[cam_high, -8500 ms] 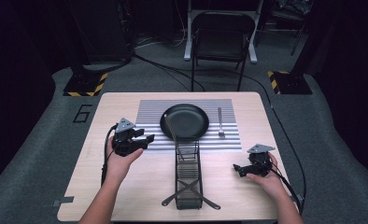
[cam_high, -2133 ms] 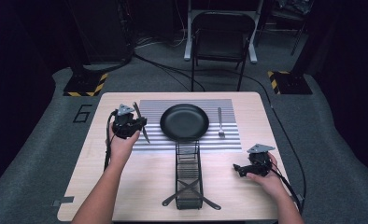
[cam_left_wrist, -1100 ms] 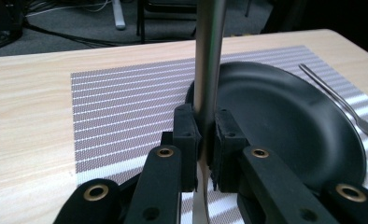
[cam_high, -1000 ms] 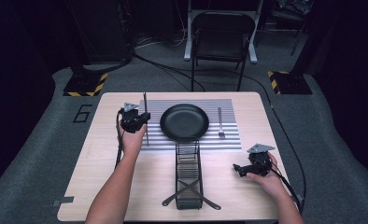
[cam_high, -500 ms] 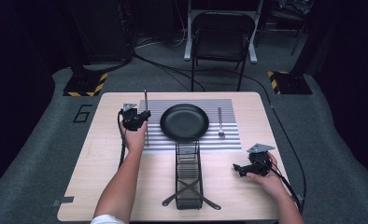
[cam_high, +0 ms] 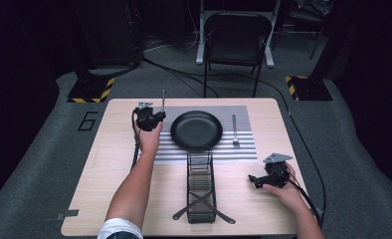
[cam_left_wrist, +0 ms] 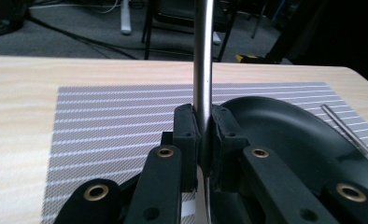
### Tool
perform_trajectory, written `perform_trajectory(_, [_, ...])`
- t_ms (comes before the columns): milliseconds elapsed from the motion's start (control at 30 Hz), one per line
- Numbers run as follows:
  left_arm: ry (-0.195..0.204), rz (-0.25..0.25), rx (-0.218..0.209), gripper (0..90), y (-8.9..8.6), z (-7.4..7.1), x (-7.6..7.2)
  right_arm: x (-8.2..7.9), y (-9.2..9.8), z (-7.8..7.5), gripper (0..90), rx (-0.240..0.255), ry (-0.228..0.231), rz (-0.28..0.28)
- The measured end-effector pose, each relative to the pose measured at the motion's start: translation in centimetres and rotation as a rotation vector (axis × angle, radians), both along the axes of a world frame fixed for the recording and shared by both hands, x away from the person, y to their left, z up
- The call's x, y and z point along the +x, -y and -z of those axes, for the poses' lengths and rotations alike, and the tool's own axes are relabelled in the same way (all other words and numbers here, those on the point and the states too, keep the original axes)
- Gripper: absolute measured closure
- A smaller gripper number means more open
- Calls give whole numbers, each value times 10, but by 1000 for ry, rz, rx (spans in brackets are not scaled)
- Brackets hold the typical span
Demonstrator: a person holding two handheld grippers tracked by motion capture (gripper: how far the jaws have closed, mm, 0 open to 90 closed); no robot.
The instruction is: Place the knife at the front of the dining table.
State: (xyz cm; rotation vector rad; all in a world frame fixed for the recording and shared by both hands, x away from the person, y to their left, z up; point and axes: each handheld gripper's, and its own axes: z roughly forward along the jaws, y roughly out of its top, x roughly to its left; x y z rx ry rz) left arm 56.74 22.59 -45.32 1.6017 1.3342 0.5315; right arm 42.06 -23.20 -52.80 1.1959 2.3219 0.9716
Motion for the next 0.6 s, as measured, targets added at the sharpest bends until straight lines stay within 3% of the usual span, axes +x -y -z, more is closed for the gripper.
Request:
perform_trajectory(67, [-11, -7, 23, 821, 1, -3, 4, 0, 0, 0, 0, 1, -1, -1])
perform_trajectory(267, [-24, -19, 0, 820, -1, -4, 9, 0, 0, 0, 0, 0, 0, -2])
perform_trajectory(433, [-66, -37, 10, 820, -5, 1, 11, 0, 0, 0, 0, 0, 0, -1])
perform_trajectory(600, [-74, -39, 1, 819, -4, 5, 12, 0, 0, 0, 0, 0, 0, -1])
